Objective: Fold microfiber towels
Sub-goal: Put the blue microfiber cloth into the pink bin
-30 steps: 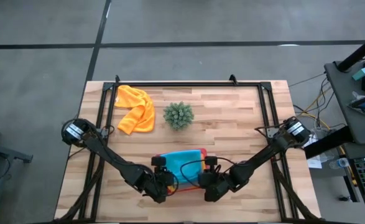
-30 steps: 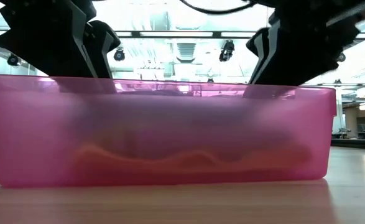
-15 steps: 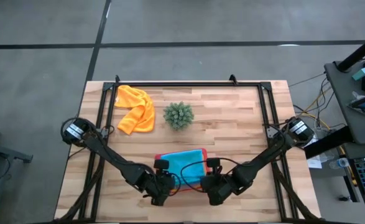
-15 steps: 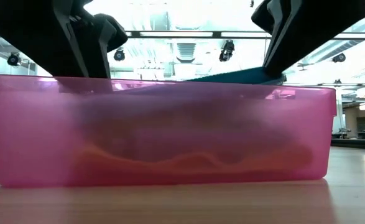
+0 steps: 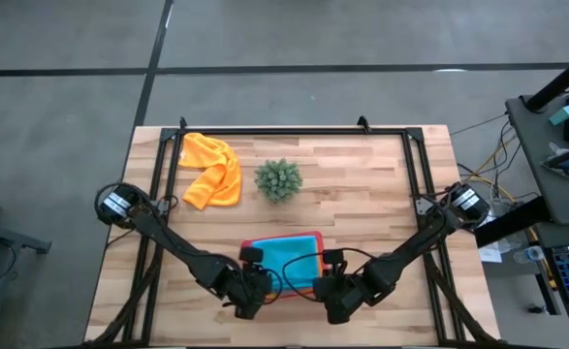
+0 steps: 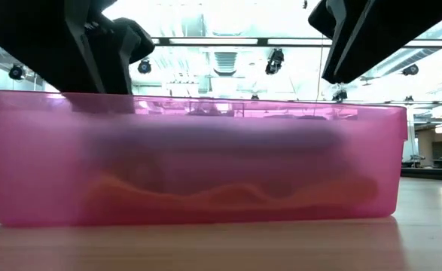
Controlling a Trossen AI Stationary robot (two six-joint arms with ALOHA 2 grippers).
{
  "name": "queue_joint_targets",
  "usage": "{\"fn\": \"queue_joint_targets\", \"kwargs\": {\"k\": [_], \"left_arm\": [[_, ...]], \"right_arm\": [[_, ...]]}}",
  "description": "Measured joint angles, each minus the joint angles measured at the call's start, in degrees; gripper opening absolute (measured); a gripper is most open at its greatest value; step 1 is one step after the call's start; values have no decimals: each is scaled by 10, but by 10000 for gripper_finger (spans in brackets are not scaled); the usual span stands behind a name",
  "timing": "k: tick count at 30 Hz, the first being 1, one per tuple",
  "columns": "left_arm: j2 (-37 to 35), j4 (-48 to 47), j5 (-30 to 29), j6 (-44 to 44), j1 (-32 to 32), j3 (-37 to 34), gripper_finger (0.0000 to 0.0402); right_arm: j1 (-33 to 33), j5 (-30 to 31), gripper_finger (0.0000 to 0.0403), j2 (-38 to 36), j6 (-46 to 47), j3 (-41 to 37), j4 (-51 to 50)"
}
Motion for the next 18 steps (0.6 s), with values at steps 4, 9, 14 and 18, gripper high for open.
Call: {"fn": "queue_joint_targets", "kwargs": {"k": [4, 9, 14, 18], "left_arm": [[-1, -32, -2, 1, 0, 2, 143], [-1, -49, -22, 2, 0, -2, 143], [-1, -48, -33, 1, 0, -6, 143], [-1, -47, -39, 1, 1, -9, 143]], "right_arm": [[1, 3, 113, 0, -1, 13, -24], [0, 47, 130, 0, -13, 6, -24], [0, 79, 129, 6, -17, -12, -12], [-1, 79, 123, 15, -28, -22, 42]]}}
